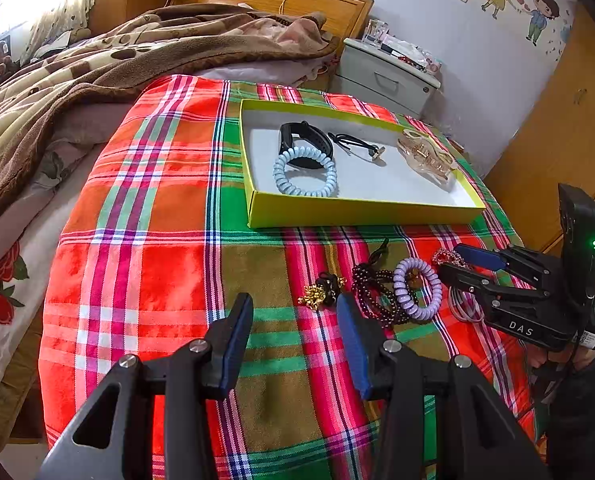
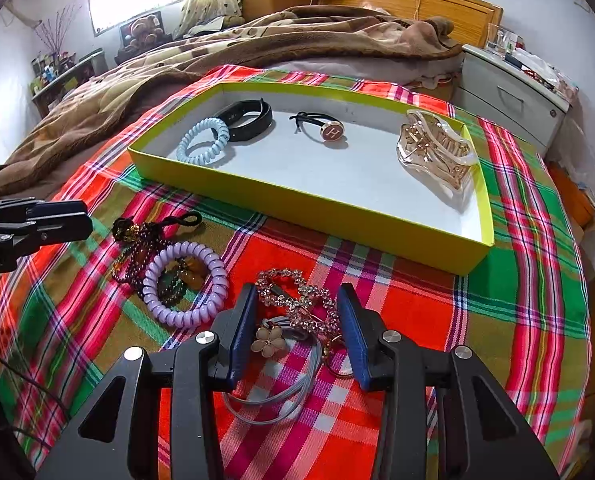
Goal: Organize jewelry
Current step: 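Withdraw both open tools back toward the remaining jewelry, then grasp the gold-bell hair tie with the left tool while the right tool grasps the pink clip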
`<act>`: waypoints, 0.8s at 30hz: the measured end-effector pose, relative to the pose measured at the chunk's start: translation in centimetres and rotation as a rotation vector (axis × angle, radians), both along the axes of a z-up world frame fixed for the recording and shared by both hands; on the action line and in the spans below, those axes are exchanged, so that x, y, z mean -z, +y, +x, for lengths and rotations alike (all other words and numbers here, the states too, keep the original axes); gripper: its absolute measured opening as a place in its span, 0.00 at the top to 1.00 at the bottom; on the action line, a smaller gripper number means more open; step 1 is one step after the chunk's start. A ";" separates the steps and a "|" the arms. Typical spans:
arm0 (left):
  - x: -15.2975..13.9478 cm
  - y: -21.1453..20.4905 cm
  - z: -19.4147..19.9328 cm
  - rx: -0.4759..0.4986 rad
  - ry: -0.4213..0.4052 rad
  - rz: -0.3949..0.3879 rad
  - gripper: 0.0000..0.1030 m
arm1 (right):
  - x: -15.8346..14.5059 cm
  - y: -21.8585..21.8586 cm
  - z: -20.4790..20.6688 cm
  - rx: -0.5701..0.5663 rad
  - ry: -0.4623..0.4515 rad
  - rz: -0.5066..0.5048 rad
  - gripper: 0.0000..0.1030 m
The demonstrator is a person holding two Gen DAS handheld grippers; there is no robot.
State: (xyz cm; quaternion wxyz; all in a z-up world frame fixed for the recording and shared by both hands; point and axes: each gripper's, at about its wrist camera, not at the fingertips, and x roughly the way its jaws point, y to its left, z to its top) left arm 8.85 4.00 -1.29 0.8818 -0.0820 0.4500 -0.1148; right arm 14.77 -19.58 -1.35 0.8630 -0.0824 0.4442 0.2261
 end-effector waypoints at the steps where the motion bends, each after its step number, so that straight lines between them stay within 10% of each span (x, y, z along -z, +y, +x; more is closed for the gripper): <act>1: 0.0 0.0 0.0 -0.002 0.002 0.002 0.56 | 0.0 -0.1 0.0 0.007 -0.003 0.002 0.59; 24: 0.2 0.2 -0.1 0.004 0.011 -0.003 0.56 | -3.6 -4.5 -0.9 0.223 -0.132 0.189 0.59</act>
